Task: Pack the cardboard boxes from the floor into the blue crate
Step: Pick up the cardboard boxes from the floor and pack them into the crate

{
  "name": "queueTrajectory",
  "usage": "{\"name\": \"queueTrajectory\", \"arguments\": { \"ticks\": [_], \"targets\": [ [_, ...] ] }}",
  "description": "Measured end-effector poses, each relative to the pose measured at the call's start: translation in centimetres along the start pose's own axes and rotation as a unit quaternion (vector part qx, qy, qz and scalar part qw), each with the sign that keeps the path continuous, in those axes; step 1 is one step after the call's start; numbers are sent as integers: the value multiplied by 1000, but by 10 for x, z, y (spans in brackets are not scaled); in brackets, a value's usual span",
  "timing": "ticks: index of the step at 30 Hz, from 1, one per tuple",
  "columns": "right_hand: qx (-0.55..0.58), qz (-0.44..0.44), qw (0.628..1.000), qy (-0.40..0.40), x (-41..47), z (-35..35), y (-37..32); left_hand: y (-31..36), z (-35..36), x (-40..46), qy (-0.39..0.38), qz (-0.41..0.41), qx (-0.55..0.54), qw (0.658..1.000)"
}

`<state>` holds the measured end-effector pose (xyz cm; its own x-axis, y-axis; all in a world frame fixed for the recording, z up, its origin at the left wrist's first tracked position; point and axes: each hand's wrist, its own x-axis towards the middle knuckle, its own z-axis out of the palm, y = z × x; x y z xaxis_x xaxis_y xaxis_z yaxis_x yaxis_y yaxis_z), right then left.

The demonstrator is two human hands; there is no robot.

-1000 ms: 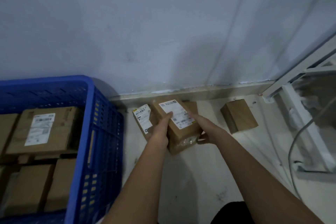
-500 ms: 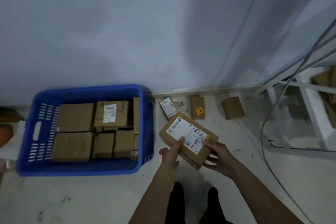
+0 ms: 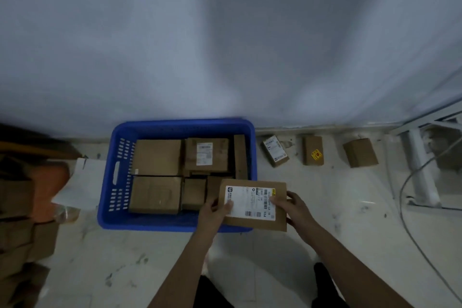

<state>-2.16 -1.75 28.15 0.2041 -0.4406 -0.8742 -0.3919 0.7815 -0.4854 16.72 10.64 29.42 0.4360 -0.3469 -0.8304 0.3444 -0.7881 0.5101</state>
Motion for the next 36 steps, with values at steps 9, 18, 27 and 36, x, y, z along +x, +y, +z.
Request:
{"name": "queueTrajectory", "arguments": {
  "ticks": [9,18,27,36],
  "targets": [
    [-48,9,997,62,5,182,35,-59,-160,40,0,-41,27,999],
    [-151,2,983,104,37,207,57,-83,-154,82,-15,-47,27,998],
    [-445,-147,882,51,145,207,38,-94,-80,161,-5,-219,-167,961],
    [-657,-266,703,46,228,219,55,-120,-24,215,-56,-346,-345,871]
  ]
}}
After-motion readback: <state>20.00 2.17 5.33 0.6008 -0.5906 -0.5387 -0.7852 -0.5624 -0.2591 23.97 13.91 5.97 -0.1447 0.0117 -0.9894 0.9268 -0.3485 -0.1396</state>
